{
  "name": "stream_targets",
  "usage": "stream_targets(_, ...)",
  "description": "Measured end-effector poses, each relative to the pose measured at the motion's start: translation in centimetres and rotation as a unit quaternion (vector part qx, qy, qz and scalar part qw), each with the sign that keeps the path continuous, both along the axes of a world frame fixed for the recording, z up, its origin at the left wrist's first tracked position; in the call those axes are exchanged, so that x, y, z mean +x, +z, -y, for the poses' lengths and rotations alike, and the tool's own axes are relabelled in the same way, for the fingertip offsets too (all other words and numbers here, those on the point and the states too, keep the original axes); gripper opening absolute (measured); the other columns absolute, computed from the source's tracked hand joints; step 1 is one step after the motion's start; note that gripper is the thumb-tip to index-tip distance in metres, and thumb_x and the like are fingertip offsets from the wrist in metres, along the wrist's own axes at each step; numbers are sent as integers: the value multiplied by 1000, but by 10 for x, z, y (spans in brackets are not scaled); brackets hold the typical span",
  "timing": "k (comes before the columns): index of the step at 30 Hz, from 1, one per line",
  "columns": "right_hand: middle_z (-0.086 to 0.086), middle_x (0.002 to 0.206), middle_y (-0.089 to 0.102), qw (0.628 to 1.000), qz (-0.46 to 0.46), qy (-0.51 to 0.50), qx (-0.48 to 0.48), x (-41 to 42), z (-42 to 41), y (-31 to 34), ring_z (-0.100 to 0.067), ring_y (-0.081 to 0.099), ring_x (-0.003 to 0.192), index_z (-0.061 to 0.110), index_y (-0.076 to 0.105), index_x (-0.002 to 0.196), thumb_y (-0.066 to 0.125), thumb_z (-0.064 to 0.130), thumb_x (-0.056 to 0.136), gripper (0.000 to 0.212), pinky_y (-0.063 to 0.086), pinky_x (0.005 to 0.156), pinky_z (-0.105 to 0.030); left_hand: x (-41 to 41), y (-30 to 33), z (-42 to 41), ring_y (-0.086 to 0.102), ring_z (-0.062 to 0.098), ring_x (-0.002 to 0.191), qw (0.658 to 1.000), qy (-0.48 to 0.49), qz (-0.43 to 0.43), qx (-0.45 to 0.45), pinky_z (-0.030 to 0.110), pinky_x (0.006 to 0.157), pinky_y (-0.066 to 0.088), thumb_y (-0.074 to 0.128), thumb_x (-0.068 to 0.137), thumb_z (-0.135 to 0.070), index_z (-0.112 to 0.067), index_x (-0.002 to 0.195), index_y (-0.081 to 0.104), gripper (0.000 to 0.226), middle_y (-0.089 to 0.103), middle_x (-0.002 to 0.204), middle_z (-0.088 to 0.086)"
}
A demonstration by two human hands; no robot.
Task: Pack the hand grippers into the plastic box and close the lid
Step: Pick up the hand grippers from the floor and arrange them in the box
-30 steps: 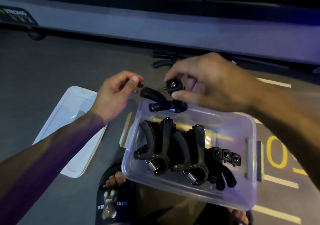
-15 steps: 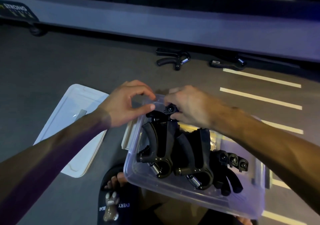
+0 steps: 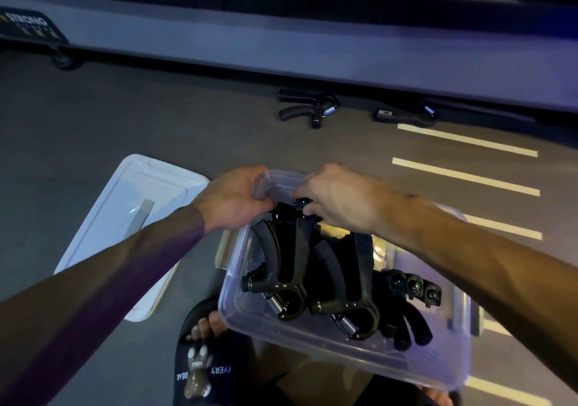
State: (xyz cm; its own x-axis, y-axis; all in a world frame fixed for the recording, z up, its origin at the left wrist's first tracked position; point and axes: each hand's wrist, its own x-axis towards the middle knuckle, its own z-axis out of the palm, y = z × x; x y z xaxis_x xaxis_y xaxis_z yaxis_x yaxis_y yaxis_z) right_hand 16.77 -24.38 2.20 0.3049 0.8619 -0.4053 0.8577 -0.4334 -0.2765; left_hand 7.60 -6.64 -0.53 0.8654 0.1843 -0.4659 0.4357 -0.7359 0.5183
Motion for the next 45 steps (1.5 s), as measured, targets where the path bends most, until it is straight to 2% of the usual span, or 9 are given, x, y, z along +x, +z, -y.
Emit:
stream_targets(9, 4, 101, 55, 997, 54, 44, 40, -7, 12, 2, -22, 62, 94, 21, 64, 104, 52, 17, 96, 15, 48, 70, -33, 4, -11, 3, 68, 13, 95, 997, 68, -26, -7, 33, 87, 56, 80, 79, -27, -34, 105, 67, 30, 72, 99, -11)
stream_targets(11, 7, 92, 48, 997, 55, 47, 27, -6, 10, -2, -21, 63, 91, 21, 64, 101, 53, 15, 95, 14, 43, 64, -30, 5, -13, 7, 68, 11, 93, 997, 71, -15, -2, 30, 82, 55, 80, 78, -26, -36, 105, 66, 32, 72, 98, -13)
stream_targets(14, 3, 103, 63, 997, 38, 62, 15, 0, 7, -6, -22, 65, 97, 21, 66, 109, 55, 13, 93, 21, 54, 77, -32, 6, -13, 9, 65, 8, 87, 998, 69, -1, 0, 23, 67, 47, 79, 80, -25, -37, 94, 61, 26, 66, 90, -18)
stream_targets(21, -3, 91, 71, 998, 15, 36, 41, 15, 10, -8, -27, 68, 78, 27, 64, 102, 48, 16, 92, 22, 58, 71, -40, 4, -11, 4, 64, 7, 97, 998, 32, 23, -40, 26, 79, 51, 80, 79, -31, -38, 108, 58, 36, 66, 104, -15)
stream_targets(23, -3, 92, 74, 994, -9, 8, 111, 24, 11, 3, -26, 68, 80, 26, 68, 107, 48, 18, 96, 24, 55, 76, -34, 6, -10, 1, 60, 3, 105, 996, 20, 61, -63, 21, 82, 46, 78, 83, -39, -41, 113, 57, 36, 62, 115, -17)
stream_targets(27, 2, 91, 75, 971, -23, -81, 224, 61, 6, 4, -17, 66, 81, 20, 72, 102, 57, 16, 89, 20, 43, 75, -22, 16, -15, 2, 58, 1, 112, 989, -44, 109, -86, 35, 97, 49, 65, 92, -53, -38, 117, 60, 30, 59, 120, -19)
stream_targets(32, -5, 96, 73, 982, -9, -170, 80, 115, -8, -57, -28, 66, 95, 20, 70, 107, 50, 13, 88, 28, 47, 83, -27, 23, -24, 2, 59, 1, 112, 984, -62, 116, -123, 25, 96, 44, 55, 97, -52, -34, 113, 68, 27, 63, 111, -18)
stream_targets(40, -11, 148, 44, 970, -44, -235, -51, 174, -49, -128, -31, 47, 131, 27, 35, 148, 57, 16, 89, 64, 39, 104, -32, 25, -31, 1, 65, 11, 108, 977, -51, 123, -167, 35, 93, 50, 55, 102, -39, -26, 108, 71, 22, 68, 106, -13)
stream_targets(45, -13, 140, 38, 975, 4, -214, -54, 176, -66, -146, -41, 55, 116, 32, 43, 141, 55, 13, 85, 60, 48, 99, -42, 25, -30, 1, 66, 13, 108, 975, -53, 126, -176, 37, 92, 50, 54, 101, -39, -24, 109, 71, 24, 69, 106, -11)
